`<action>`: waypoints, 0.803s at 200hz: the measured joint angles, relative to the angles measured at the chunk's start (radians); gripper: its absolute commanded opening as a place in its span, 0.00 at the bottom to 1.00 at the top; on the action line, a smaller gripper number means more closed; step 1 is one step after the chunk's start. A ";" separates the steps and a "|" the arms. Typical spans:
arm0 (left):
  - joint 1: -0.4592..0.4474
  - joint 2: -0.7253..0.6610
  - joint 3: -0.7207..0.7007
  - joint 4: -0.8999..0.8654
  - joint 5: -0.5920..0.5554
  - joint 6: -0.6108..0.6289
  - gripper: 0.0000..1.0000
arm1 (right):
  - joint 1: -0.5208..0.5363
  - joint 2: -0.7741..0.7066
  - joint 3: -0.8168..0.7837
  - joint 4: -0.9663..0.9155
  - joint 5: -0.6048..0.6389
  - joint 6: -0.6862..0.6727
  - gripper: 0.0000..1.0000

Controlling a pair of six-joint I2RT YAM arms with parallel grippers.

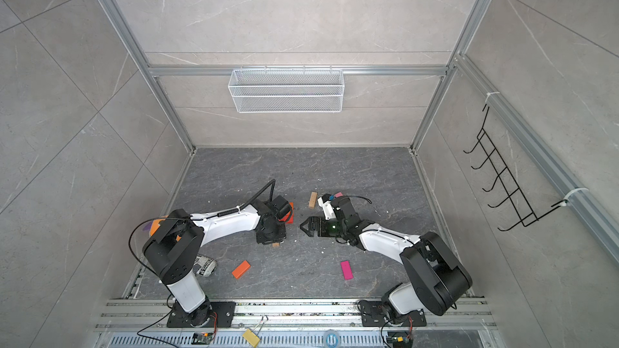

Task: Assemble the letter p with building blocks
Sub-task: Assemble the building block at the center of the board.

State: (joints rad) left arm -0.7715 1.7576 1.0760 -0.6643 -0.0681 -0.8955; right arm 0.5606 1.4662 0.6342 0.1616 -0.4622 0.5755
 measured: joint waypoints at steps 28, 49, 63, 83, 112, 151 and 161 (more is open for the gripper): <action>0.000 0.000 0.000 0.000 0.000 0.005 0.29 | 0.000 0.000 0.000 0.000 0.000 0.000 1.00; 0.000 0.000 0.000 0.000 0.000 0.007 0.29 | 0.000 0.000 0.001 0.000 0.000 0.000 1.00; 0.000 0.000 0.000 0.000 0.000 0.008 0.29 | 0.000 0.000 0.001 0.000 0.000 0.000 1.00; 0.001 0.000 0.000 0.000 0.000 0.011 0.29 | 0.000 0.000 0.001 0.000 0.000 0.000 1.00; 0.004 0.000 0.000 0.004 -0.001 0.016 0.29 | 0.000 0.000 0.002 0.000 0.000 0.000 1.00; 0.004 0.001 0.001 0.005 -0.001 0.019 0.29 | 0.000 0.002 0.003 0.000 -0.003 0.000 1.00; 0.004 0.001 0.001 0.005 -0.001 0.019 0.29 | 0.000 0.004 0.004 0.000 -0.004 0.000 1.00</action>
State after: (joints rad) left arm -0.7677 1.7588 1.0767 -0.6598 -0.0692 -0.8768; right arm 0.5606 1.4704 0.6384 0.1616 -0.4660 0.5755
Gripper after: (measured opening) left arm 0.292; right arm 0.995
